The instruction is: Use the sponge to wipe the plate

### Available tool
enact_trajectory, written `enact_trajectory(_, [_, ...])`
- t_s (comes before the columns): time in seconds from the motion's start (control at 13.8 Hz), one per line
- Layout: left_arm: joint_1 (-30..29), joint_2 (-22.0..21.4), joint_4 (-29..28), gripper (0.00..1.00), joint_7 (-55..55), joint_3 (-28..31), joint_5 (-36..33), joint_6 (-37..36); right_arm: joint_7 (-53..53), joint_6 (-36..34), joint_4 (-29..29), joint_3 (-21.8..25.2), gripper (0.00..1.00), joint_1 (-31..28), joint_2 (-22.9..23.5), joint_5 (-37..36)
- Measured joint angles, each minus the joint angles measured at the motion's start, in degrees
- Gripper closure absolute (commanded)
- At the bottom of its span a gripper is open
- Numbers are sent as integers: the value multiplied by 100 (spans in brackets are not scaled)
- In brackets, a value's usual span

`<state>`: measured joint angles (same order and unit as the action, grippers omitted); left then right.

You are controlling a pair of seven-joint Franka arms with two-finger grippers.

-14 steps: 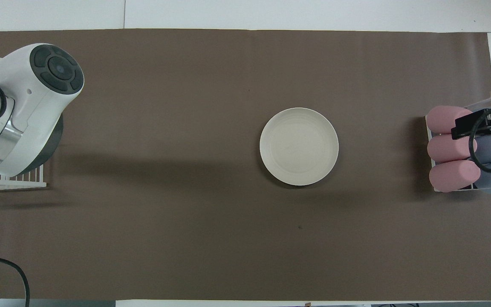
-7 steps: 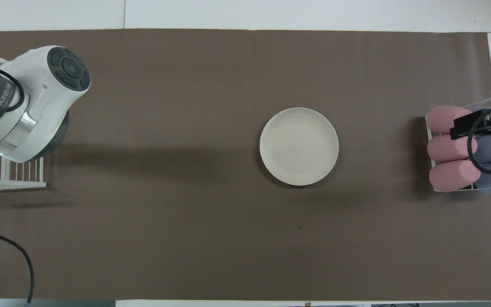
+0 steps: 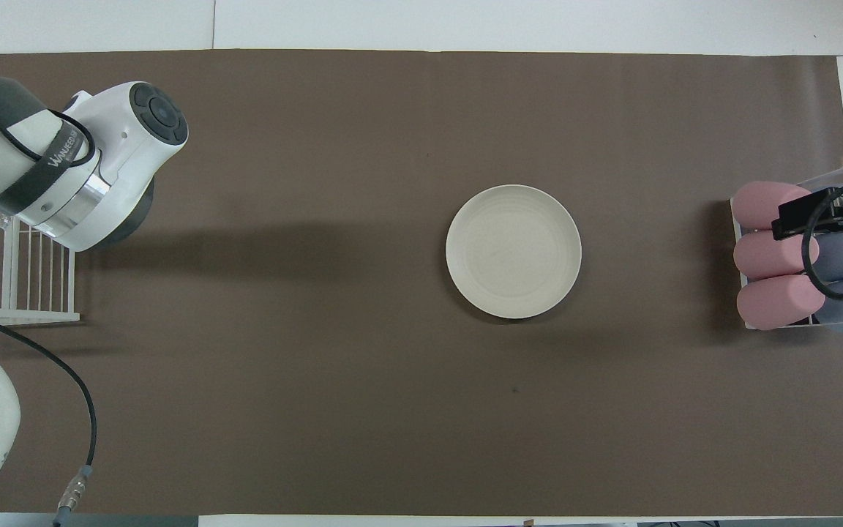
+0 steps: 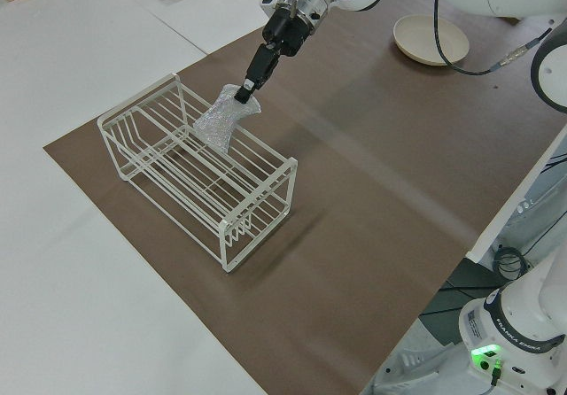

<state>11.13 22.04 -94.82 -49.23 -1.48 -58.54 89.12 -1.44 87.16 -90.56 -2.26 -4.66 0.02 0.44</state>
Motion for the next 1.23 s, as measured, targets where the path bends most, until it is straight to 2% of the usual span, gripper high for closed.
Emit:
enact_trajectory(0.07, [0,0,0,68,-11,0,8,3,0,0,0,0,0,0,0,0])
enact_trajectory(0.15, [-1,0,0,20,-18,0,14,5,0,0,0,0,0,0,0,0])
enact_trajectory(0.22, [-7,0,0,2,-23,0,17,8,0,0,0,0,0,0,0,0])
enact_trajectory(1.02, [-29,-2,1,0,-48,7,34,39,0,0,0,0,0,0,0,0])
enact_trajectory(1.09, [-29,-9,9,0,-51,6,139,46,0,0,0,0,0,0,0,0])
enact_trajectory(1.23, [-33,-79,116,0,-57,8,831,133,7,0,0,0,0,0,0,0])
